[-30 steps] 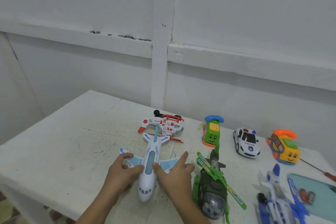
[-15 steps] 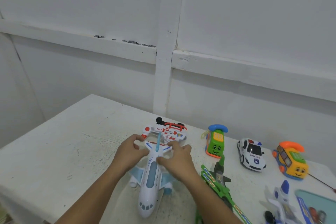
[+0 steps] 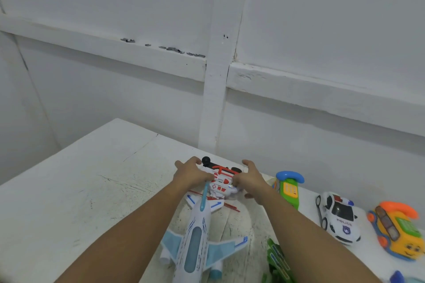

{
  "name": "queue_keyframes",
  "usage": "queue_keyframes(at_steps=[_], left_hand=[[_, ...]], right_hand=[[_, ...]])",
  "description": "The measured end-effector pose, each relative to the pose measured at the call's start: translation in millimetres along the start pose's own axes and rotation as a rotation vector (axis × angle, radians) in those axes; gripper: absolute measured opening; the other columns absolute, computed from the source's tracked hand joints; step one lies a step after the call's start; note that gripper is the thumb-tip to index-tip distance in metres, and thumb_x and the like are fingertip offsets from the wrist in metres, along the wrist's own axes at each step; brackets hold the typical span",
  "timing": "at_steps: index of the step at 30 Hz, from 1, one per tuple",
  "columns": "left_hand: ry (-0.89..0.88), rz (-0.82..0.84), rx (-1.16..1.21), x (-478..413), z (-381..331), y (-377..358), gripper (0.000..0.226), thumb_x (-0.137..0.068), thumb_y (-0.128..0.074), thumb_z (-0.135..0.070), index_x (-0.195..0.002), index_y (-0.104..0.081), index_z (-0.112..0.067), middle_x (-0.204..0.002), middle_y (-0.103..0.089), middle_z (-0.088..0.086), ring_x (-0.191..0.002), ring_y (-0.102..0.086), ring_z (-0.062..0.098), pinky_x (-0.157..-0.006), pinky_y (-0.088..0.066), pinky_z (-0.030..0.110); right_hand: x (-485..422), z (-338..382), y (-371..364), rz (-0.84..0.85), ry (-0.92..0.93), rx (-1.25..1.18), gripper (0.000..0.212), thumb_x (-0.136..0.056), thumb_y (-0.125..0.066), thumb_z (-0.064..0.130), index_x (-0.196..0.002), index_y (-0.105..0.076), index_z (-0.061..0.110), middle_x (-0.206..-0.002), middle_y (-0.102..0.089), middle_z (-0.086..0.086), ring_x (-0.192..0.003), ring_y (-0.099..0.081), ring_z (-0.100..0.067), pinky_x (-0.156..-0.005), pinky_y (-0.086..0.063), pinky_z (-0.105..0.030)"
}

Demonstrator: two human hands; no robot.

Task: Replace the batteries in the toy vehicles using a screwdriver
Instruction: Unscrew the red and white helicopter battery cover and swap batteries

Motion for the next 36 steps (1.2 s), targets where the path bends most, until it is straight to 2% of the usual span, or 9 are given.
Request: queue_keyframes(at_steps=[8, 12, 16, 18, 21, 24, 29, 31, 36], left_hand=[[0.059, 0.03, 0.02, -7.6, -9.6, -11.9, 0.068, -0.079, -0.079, -0.026, -0.136, -0.045, -0.02, -0.12, -0.033, 0.01, -0.106, -0.05, 0.022, -0.093, -0.054, 0.032], [0.025, 0.1, 0.235, -6.9, -22.6, -16.9, 0.063, -0.084, -0.074, -0.018, -0.139, -0.041, -0.02, -0.126, -0.055, 0.009, -0.102, -0.062, 0.023, -0.087, -0.058, 0.037], [-0.068, 0.175, 0.383, 6.9, -62.3, -9.8, 0.062, -0.091, -0.064, -0.018, -0.143, -0.034, -0.032, -0.109, -0.067, 0.005, -0.09, -0.069, 0.021, -0.072, -0.059, 0.033], [-0.102, 0.232, 0.465, 20.8, -89.1, -7.8, 0.062, -0.093, -0.06, -0.015, -0.143, -0.032, -0.038, -0.106, -0.067, 0.007, -0.089, -0.07, 0.022, -0.067, -0.059, 0.033], [-0.158, 0.317, 0.598, 51.8, -134.4, -8.1, 0.054, -0.092, -0.059, -0.021, -0.134, -0.038, -0.048, -0.112, -0.064, 0.011, -0.093, -0.067, 0.027, -0.074, -0.061, 0.04], [-0.221, 0.366, 0.686, 83.5, -176.8, -17.7, 0.045, -0.094, -0.06, -0.032, -0.13, -0.041, -0.05, -0.111, -0.06, 0.01, -0.094, -0.064, 0.028, -0.079, -0.06, 0.045], [-0.331, 0.382, 0.759, 128.0, -234.2, -51.6, 0.057, -0.095, -0.058, -0.023, -0.137, -0.035, -0.053, -0.105, -0.066, 0.01, -0.096, -0.066, 0.027, -0.081, -0.06, 0.049], [-0.355, 0.401, 0.765, 147.1, -254.8, -73.5, 0.063, -0.093, -0.055, -0.019, -0.14, -0.032, -0.054, -0.105, -0.066, 0.012, -0.098, -0.066, 0.027, -0.081, -0.059, 0.05], [-0.415, 0.458, 0.787, 196.3, -302.6, -143.1, 0.068, -0.092, -0.051, -0.012, -0.144, -0.03, -0.05, -0.103, -0.065, 0.01, -0.097, -0.067, 0.027, -0.076, -0.06, 0.05]], right_hand=[[-5.4, -9.2, -5.8, 0.149, -0.035, -0.148, 0.048, -0.081, -0.062, 0.001, -0.122, -0.05, 0.023, -0.108, -0.058, -0.012, -0.088, -0.059, -0.029, -0.084, -0.055, -0.048], [2.0, 3.7, 6.1, 0.121, 0.089, -0.179, 0.053, -0.08, -0.067, -0.003, -0.123, -0.048, 0.022, -0.101, -0.057, -0.006, -0.093, -0.06, -0.028, -0.081, -0.056, -0.047], [22.2, 34.5, 44.8, 0.005, 0.293, -0.168, 0.059, -0.077, -0.072, -0.001, -0.125, -0.047, 0.022, -0.101, -0.057, 0.002, -0.089, -0.061, -0.024, -0.076, -0.054, -0.041], [36.4, 49.6, 70.6, -0.1, 0.405, -0.109, 0.066, -0.072, -0.076, 0.005, -0.128, -0.048, 0.025, -0.111, -0.057, 0.002, -0.099, -0.06, -0.027, -0.077, -0.052, -0.039], [67.0, 67.1, 111.8, -0.274, 0.563, -0.008, 0.069, -0.07, -0.079, 0.009, -0.131, -0.05, 0.025, -0.106, -0.054, 0.01, -0.117, -0.044, -0.025, -0.085, -0.04, -0.029], [104.8, 74.3, 154.2, -0.396, 0.679, 0.067, 0.068, -0.07, -0.079, 0.013, -0.132, -0.051, 0.023, -0.106, -0.053, 0.012, -0.12, -0.041, -0.023, -0.094, -0.041, -0.032], [158.3, 56.8, 222.2, -0.338, 0.753, 0.023, 0.068, -0.069, -0.086, 0.016, -0.123, -0.05, 0.035, -0.123, -0.051, 0.011, -0.112, -0.049, -0.003, -0.084, -0.035, -0.008], [176.7, 43.0, 252.5, -0.307, 0.761, -0.025, 0.055, -0.073, -0.083, 0.016, -0.119, -0.059, 0.034, -0.119, -0.058, 0.011, -0.109, -0.053, 0.0, -0.084, -0.04, -0.011], [195.2, -17.1, 340.0, -0.38, 0.643, -0.341, 0.02, -0.093, -0.064, 0.018, -0.113, -0.065, 0.021, -0.11, -0.062, -0.012, -0.105, -0.065, -0.026, -0.066, -0.061, -0.039]])
Point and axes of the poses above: each hand's wrist, its own x-axis away from the middle knuckle, its own y-axis out of the back of the hand, z = x × y, the point moved 8 cm from there along -x, towards the middle knuckle
